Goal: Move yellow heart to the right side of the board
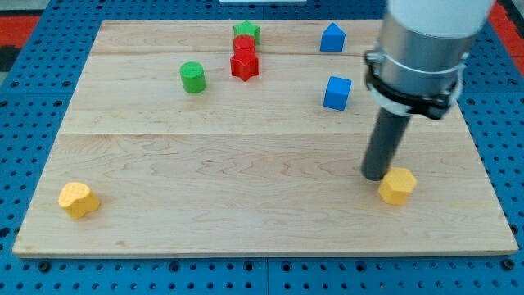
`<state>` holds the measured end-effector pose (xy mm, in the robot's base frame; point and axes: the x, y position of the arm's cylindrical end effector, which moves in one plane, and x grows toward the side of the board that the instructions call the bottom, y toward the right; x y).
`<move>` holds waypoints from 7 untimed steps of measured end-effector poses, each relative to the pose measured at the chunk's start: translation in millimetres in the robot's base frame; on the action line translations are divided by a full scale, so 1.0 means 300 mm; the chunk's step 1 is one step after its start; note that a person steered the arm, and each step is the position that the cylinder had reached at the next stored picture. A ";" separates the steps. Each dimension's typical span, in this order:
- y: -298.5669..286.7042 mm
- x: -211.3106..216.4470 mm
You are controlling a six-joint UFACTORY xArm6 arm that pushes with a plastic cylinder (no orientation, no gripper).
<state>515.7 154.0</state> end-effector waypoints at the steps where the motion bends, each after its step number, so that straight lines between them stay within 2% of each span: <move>1: 0.083 0.064; 2: 0.116 0.104; 3: 0.028 0.082; 4: -0.282 0.001; 7: -1.382 -0.066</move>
<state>495.8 -260.6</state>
